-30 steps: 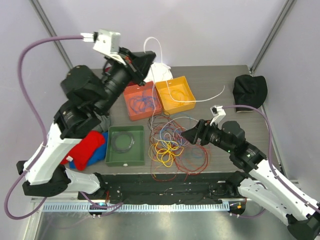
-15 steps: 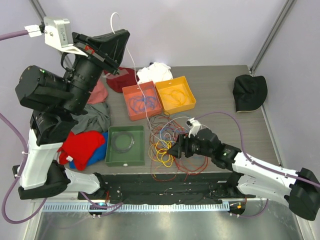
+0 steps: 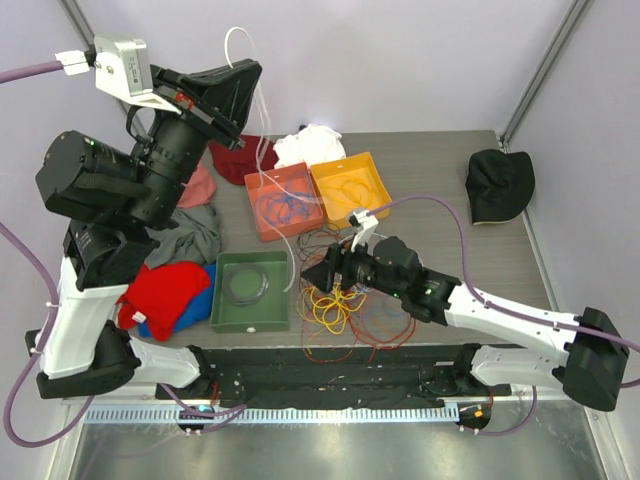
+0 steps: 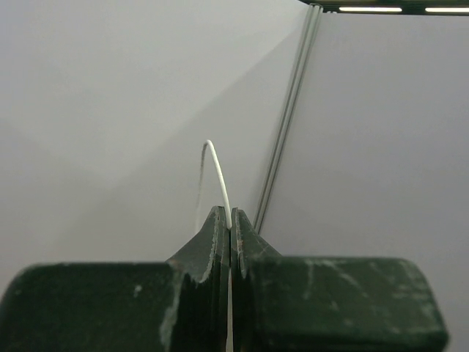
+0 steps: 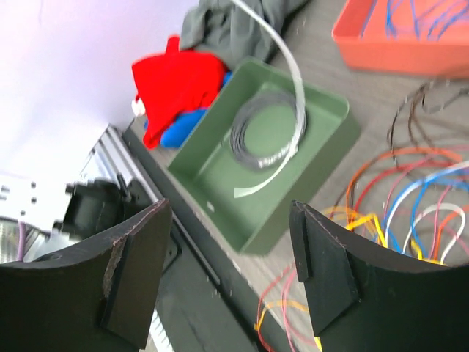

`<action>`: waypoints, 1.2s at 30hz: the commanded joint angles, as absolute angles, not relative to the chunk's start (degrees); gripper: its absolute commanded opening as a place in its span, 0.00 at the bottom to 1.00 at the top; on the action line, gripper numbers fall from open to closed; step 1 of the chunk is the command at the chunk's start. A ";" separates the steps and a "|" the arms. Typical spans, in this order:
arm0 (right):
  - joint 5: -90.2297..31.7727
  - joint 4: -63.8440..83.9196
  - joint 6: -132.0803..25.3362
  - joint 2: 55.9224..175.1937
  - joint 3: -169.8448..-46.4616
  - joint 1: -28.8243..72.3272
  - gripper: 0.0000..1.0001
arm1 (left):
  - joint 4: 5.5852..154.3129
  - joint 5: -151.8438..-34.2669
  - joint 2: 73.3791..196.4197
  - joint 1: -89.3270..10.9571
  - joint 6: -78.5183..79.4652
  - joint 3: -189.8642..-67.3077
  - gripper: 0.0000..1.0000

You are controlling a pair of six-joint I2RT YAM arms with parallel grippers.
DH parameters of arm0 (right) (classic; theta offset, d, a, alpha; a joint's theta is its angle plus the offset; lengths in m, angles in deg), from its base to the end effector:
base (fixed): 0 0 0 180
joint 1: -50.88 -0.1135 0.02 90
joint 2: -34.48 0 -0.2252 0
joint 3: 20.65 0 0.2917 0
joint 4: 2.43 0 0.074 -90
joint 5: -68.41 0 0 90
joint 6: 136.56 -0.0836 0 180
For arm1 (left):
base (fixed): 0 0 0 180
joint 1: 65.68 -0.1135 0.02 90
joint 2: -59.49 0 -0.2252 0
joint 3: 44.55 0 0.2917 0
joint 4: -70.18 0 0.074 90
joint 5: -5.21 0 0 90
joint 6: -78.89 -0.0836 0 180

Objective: Untangle the cables

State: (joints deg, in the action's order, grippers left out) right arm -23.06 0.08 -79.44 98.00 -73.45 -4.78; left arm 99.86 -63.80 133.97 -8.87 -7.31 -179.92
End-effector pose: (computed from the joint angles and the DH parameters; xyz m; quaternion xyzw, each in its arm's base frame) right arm 0.2011 0.2981 0.2248 -0.1626 0.7668 0.4406 0.4376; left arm 0.1519 -0.1775 0.6641 0.0734 0.5027 -0.3551 0.7847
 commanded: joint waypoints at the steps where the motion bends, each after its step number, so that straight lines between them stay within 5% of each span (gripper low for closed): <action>1: -16.85 -3.31 -77.32 98.82 -76.99 -5.28 0.72 | 101.03 -62.12 132.97 -9.08 -8.56 -179.73 0.00; 19: -2.78 13.75 -77.93 76.93 -70.31 -5.28 0.71 | 112.99 -39.62 118.91 -9.08 -4.08 -157.93 0.00; 36: -1.55 14.98 -77.94 73.24 -69.17 -5.28 0.70 | 115.80 -39.71 123.56 -9.08 -9.69 -173.92 0.00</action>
State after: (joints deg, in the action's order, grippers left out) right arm -3.72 15.42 -78.37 75.19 -68.48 -5.04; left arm 116.36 -40.87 122.10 -8.87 -5.74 -169.71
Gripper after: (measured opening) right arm 0.707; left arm 0.022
